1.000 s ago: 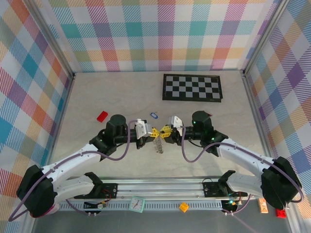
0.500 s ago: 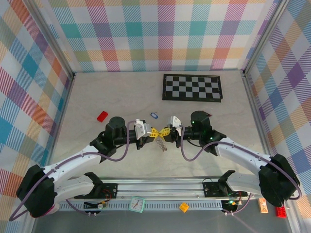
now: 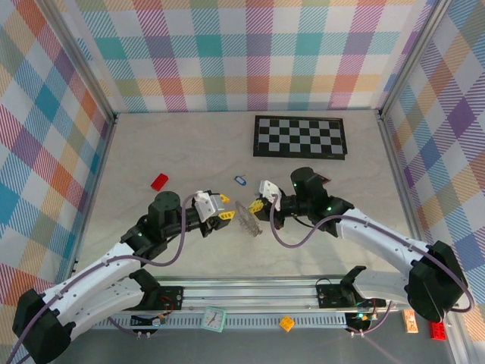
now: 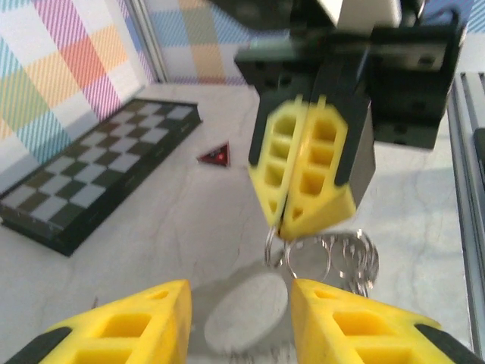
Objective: Put the keys on the keyring
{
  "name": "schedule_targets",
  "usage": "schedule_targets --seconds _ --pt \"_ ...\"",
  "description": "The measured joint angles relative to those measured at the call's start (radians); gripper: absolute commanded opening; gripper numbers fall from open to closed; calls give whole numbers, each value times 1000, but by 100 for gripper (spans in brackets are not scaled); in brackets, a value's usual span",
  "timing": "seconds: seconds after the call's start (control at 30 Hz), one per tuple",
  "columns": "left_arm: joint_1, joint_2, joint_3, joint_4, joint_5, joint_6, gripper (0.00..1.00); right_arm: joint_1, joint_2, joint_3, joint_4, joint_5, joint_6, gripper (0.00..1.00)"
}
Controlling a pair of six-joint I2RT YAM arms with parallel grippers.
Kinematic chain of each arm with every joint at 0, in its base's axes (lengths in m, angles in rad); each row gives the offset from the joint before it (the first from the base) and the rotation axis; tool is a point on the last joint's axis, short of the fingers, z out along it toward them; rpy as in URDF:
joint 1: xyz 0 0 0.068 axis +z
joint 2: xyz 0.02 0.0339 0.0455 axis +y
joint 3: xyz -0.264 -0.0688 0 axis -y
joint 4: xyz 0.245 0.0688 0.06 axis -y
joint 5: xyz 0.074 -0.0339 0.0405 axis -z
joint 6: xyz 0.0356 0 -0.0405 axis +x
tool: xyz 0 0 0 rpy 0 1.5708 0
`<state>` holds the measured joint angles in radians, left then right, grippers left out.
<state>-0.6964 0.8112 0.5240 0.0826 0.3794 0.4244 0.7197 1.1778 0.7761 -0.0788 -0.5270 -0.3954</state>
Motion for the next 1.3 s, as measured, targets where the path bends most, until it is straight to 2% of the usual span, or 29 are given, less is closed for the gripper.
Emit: schedule_targets --seconds 0.17,0.37,0.77,1.17,1.3 --pt "-1 39 25 -79 1 -7 32 40 26 108 -153 82 -92 0" --pt "-2 54 17 -70 55 -133 32 48 49 153 -220 112 -119 0" --pt "33 151 -94 146 240 -430 37 63 71 153 -233 113 -143 0" --pt "47 258 -110 316 346 -515 37 84 71 153 -233 124 -145 0" --pt "47 274 -110 351 359 -526 33 87 71 153 -233 127 -145 0"
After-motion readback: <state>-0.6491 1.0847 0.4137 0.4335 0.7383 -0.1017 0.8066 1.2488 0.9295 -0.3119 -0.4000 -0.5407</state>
